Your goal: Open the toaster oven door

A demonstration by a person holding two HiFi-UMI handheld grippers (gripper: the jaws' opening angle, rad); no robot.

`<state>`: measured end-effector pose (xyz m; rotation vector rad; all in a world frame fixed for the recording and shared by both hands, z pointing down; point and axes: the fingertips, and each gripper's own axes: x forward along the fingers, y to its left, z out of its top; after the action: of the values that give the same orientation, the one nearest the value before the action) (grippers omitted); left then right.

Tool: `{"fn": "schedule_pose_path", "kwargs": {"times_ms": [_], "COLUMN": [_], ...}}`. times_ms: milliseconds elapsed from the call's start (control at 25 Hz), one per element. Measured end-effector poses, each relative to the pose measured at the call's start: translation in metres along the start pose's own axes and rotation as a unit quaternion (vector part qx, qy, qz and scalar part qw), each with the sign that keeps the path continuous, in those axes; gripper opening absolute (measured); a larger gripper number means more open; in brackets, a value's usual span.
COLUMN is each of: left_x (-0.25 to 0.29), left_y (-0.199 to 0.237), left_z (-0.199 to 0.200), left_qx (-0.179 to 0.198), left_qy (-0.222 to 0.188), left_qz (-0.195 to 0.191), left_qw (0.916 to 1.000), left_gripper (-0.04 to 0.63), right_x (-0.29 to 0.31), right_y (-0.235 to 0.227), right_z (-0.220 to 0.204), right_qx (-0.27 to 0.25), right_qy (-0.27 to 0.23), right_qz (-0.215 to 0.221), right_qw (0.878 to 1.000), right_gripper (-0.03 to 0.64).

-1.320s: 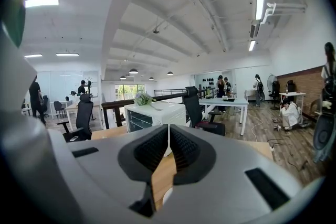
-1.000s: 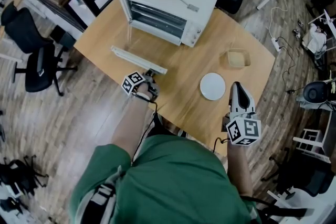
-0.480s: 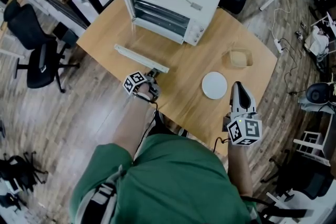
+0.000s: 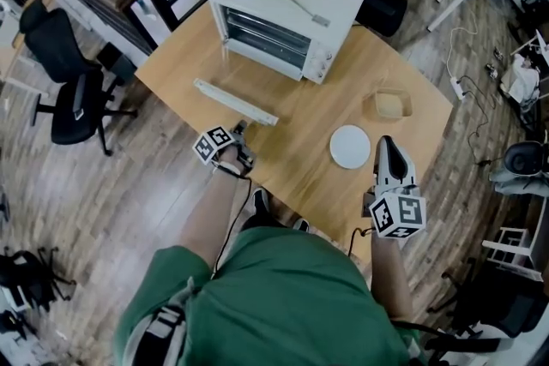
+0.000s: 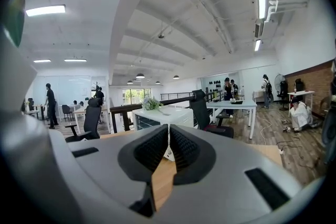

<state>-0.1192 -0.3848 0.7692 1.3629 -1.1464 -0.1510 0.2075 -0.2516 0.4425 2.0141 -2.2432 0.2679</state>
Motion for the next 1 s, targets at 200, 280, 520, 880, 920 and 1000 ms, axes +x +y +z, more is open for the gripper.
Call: {"fn": "schedule_pose_path", "kwargs": {"times_ms": [200,280,520,880,920,1000], "left_x": [-0.045,-0.063,-0.120,-0.207,-0.215,-0.231], "left_y": [-0.050,-0.072,-0.149,-0.275,-0.285,-0.300], "left_z": [0.024,0.031,0.039,-0.022,-0.028,-0.039], "left_qx": [0.107,0.147,0.277,0.477,0.486,0.499], "left_qy": [-0.048,-0.067,-0.123,-0.191,-0.199,-0.214], "left_qz": [-0.014,-0.020,-0.047,-0.095,-0.099,-0.104], "left_qw": [0.9929,0.9867,0.9517,0.8524,0.8452,0.8333], "left_gripper": [0.091,0.091,0.091,0.091,0.091,0.091], "right_x": [-0.006,-0.007,-0.006,-0.027,-0.029,-0.036], "right_y": [-0.006,-0.008,-0.003,0.001,0.003,0.008], "right_z": [0.010,0.013,0.028,0.046,0.049,0.054], "right_qx": [0.010,0.016,0.023,0.014,0.005,-0.020], "right_qy": [-0.017,-0.026,-0.053,-0.083,-0.086,-0.093], "right_qz": [0.017,0.025,0.060,0.114,0.119,0.127], "right_qw": [1.000,0.999,0.997,0.990,0.989,0.987], "right_gripper": [0.029,0.029,0.029,0.030,0.029,0.029]}}
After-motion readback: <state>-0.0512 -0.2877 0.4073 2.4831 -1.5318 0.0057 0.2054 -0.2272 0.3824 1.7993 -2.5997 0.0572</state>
